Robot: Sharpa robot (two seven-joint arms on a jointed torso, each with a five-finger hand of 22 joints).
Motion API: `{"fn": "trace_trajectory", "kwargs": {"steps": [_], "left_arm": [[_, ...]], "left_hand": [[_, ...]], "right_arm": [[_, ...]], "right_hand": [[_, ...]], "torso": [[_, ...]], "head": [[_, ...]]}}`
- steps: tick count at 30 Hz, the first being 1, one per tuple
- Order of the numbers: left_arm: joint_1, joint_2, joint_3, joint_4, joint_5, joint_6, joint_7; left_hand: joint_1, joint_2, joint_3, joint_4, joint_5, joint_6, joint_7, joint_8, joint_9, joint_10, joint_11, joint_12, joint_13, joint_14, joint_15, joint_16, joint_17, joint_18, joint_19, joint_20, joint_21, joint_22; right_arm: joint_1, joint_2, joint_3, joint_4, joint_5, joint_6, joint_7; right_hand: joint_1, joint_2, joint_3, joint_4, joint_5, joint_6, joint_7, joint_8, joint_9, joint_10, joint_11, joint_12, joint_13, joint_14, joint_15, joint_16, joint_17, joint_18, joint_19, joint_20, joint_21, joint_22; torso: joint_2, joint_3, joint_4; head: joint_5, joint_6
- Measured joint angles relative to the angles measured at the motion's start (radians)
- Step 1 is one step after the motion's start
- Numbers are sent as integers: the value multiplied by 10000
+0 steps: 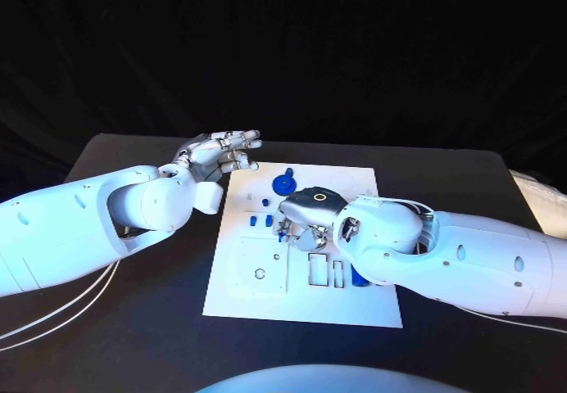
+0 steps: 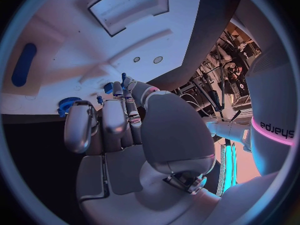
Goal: Assemble the parts on the task board
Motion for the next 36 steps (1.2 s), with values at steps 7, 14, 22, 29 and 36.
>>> {"fn": "trace_trajectory", "kwargs": {"steps": [7, 14, 22, 29, 36], "left_arm": [[-1, 33, 0, -11, -44, 19, 0], [-1, 39, 0, -24, -92, 34, 0], [-2, 50, 0, -57, -130, 43, 0], [-2, 52, 0, -78, -150, 51, -5], [-2, 51, 1, -97, -161, 57, -11]], "left_hand": [[0, 0, 0, 0, 0, 0, 0, 0, 1, 0, 0, 0, -1, 0, 0, 0, 0, 0, 0, 0, 0, 0], [0, 0, 0, 0, 0, 0, 0, 0, 1, 1, -1, 0, -1, 0, 0, 0, 1, 0, 0, 0, 0, 1], [0, 0, -61, 5, 0, -36, 36, 40, 2, 1, -1, 0, -1, 0, 0, 0, -24, 0, 0, 0, 0, -20], [0, 0, -61, 5, 0, -36, 36, 40, 2, 1, 0, 0, -2, 0, 0, 0, -23, 0, 0, 0, 0, -20], [0, 0, -60, 5, 0, -36, 36, 39, 2, 1, -1, 0, -2, 0, 0, 0, -23, 0, 0, 0, 1, -28]], "right_arm": [[-124, 197, -47, -106, -128, 109, 43], [-196, 252, -66, -155, -181, 225, 82], [-205, 258, -57, -153, -187, 304, 123], [-237, 234, -62, -47, -178, 376, 144], [-259, 219, -67, 50, -171, 456, 152]], "right_hand": [[0, 0, 11, 12, 38, 0, 0, 0, -6, -16, 16, -1, 0, 0, 0, 0, -13, 0, 0, 0, 0, -6], [-34, -34, 27, 28, 38, -1, 0, -3, -13, -16, 16, -18, 0, 0, -1, 0, -13, 0, 0, 0, 0, -19], [-53, -54, 27, 28, 38, -1, 0, -18, -6, -17, 17, -18, 0, 0, -1, 0, -13, 0, 0, -1, 0, -19], [-53, -54, 27, 28, 37, -33, 32, -19, -7, -17, 17, -18, -2, 0, -1, 0, -27, -1, 0, -1, 0, -31], [-53, -54, 26, 28, 36, -34, 32, -22, -9, -32, 32, -19, -5, 0, -1, 0, -27, 0, 0, -1, 0, -30]], "torso": [[7, 6, -3], [7, 6, 0], [7, 6, 0], [7, 6, 0], [6, 6, 2]], "head": [[33, -45], [61, -105], [92, -141], [119, -158], [140, -167]]}}
